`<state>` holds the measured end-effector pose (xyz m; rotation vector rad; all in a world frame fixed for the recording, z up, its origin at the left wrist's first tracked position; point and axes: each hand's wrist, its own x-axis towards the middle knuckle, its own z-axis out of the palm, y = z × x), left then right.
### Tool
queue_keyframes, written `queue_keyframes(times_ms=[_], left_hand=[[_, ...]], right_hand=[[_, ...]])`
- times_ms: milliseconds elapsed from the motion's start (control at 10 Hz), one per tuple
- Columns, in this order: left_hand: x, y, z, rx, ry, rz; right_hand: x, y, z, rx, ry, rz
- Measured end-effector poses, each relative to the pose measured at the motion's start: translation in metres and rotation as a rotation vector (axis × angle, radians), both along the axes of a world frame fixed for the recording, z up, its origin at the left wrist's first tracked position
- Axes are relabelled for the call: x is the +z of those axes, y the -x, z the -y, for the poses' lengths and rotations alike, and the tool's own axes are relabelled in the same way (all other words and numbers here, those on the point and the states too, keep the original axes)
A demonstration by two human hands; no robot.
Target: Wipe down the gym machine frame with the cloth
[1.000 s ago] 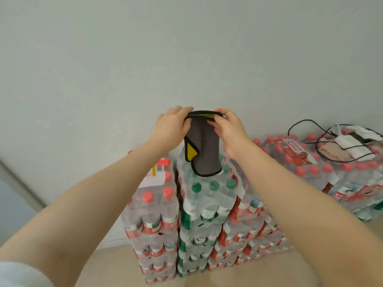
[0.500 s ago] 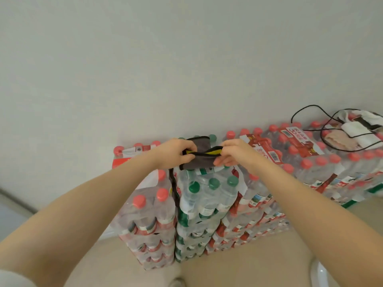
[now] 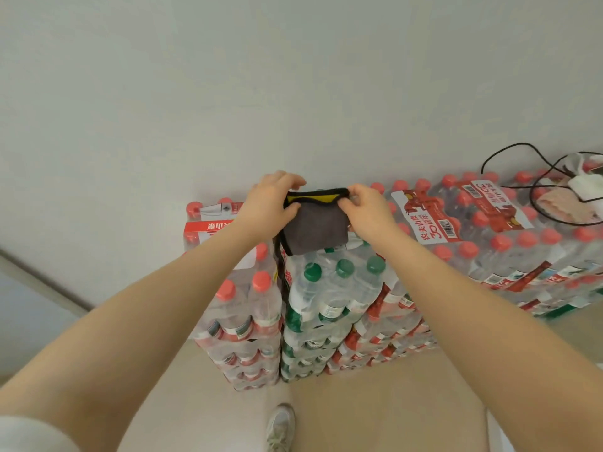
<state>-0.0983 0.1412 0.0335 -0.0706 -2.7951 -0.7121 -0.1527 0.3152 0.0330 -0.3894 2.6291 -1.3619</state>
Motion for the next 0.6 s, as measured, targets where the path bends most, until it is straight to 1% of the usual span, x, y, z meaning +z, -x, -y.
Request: queue_keyframes(times_ms=[100,200,300,400,500,600], left_hand=[[-0.011,0.009,0.0,0.016,0.083,-0.052],[-0.03,0.013,-0.001,-0.168,0.085,0.079],[-0.051,0.017,0.001,-0.292,0.212,0.269],[-0.061,0.025,0.002,-0.319,0.297,0.409],[-0.054,0.025,0.0,-0.318,0.286,0.457],[-0.04,0.015,-0.001,-0.246,0.294,0.363]], right_hand=[[-0.011,0.023,0.017,-0.135,-0.143,-0.046],[-0.025,0.032,0.022,-0.134,-0.42,-0.137],[-0.041,0.024,0.022,0.18,-0.542,-0.285],[-0.053,0.018,0.021,0.425,-0.728,-0.23],[-0.047,0.017,0.018,0.447,-0.764,-0.187],[-0.036,0.009,0.011,0.356,-0.683,-0.343]])
